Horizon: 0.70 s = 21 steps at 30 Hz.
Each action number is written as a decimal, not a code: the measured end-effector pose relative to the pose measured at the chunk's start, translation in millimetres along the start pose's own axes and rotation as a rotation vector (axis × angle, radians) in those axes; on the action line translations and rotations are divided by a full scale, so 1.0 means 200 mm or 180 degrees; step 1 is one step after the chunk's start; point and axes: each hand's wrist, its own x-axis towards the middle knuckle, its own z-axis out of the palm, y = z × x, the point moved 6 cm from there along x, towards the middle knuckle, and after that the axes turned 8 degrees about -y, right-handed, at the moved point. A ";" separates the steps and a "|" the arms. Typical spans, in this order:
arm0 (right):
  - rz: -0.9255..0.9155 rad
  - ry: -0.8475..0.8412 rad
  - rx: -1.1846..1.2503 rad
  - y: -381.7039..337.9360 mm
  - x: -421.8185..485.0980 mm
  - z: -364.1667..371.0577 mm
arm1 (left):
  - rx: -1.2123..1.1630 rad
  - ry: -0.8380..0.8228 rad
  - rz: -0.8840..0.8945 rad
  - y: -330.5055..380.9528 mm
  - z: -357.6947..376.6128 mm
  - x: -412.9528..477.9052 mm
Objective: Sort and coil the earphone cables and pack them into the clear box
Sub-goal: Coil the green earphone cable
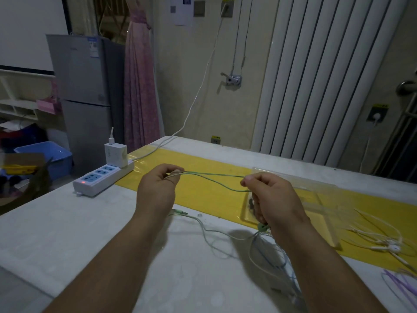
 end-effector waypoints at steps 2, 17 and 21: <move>0.0068 -0.0137 -0.0075 0.00 0.00 0.00 | 0.0139 0.0221 0.0051 0.01 -0.02 -0.01; -0.0062 -0.0259 -0.0476 -0.02 -0.02 0.02 | 0.1598 -0.0480 -0.0041 -0.01 0.01 -0.01; -0.0143 -0.0115 -0.0710 -0.03 -0.03 0.04 | 0.1644 -0.1205 0.0879 0.08 0.12 -0.07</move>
